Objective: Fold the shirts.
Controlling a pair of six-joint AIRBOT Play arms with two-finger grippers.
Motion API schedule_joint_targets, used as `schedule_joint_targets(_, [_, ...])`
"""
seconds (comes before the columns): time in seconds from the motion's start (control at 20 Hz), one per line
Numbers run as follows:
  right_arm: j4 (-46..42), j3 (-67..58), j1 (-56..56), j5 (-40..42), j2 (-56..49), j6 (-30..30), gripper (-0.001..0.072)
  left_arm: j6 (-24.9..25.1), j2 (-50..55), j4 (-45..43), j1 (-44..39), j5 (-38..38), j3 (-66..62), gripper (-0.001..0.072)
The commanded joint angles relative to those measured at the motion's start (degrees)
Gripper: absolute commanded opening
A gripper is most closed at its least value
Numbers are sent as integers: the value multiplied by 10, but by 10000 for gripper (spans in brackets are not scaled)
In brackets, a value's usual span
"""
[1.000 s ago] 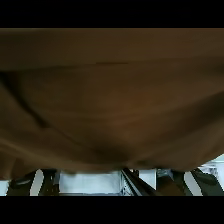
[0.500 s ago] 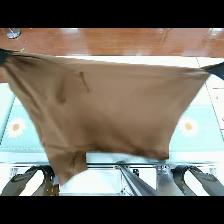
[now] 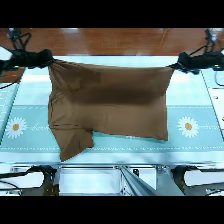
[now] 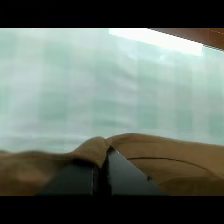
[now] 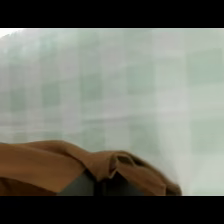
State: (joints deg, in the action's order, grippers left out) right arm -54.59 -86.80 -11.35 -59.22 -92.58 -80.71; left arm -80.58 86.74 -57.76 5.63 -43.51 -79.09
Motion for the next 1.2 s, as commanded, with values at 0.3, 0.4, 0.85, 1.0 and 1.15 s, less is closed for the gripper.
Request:
schedule_joint_targets(0.3, [-4, -60, -22, -202, -73, 24, 24, 64, 55, 37, 63, -294, -49, 26])
schedule_joint_targets(0.4, [-64, -59, -24, -260, -73, 24, 24, 75, 58, 9, 89, -368, -49, 26])
schedule_joint_targets(0.85, [-76, 48, 10, -202, -74, -1, 618, 62, 102, -8, 97, -397, 25, 696])
schedule_joint_targets(1.0, [-92, 46, -20, -253, -37, 5, 617, 32, 81, -41, 115, -397, 26, 702])
schedule_joint_targets(1.15, [-146, 81, -69, -269, 36, 17, 617, 29, 21, -84, 156, -396, 75, 702])
